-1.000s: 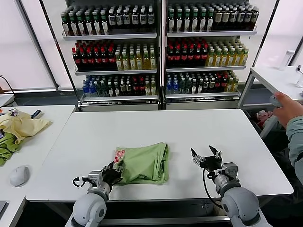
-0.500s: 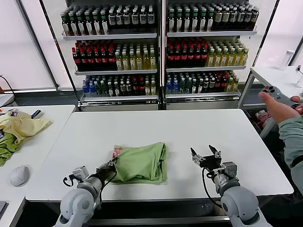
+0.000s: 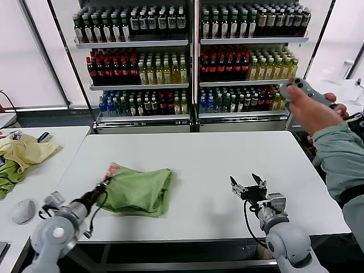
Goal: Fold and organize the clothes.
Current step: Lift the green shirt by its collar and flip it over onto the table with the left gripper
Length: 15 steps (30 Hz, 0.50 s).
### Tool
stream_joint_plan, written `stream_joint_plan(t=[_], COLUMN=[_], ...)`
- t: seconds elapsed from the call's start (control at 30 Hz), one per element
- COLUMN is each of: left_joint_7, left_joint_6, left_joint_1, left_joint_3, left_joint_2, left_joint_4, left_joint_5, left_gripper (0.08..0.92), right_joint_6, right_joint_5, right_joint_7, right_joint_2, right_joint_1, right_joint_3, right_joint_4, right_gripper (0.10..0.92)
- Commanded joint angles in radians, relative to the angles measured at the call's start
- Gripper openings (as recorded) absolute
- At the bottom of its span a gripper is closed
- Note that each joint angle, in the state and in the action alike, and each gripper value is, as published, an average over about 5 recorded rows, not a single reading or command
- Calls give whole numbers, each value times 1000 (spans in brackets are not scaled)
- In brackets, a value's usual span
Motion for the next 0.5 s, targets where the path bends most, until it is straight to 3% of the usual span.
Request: stream_joint_plan(t=[0.03,0.13,0.23,0.5], left_joint_7=[-8,-9,-15,-71], left_joint_6=[12,11,8,-3], left_joint_1=[-35,-38,-39,-127], left_joint_3=[-288,-239,-102,326], left_joint_2=[202,205,163,-114], left_joint_4=[-12,-80,-173,-238], left_joint_5=[-70,16,127,431], left_gripper=[118,118,118,118], right_joint_6=[1,3,3,7], right_joint_5=[7,12,17,23], right_joint_7=[0,-1,-1,-2], right_joint_2=[-2,-7,-9,-23], right_joint_1=[1,2,1,-14], right_joint_3=[3,7,11,27], right_joint_4=[7,11,16,39], right_gripper=[823,823,823,823])
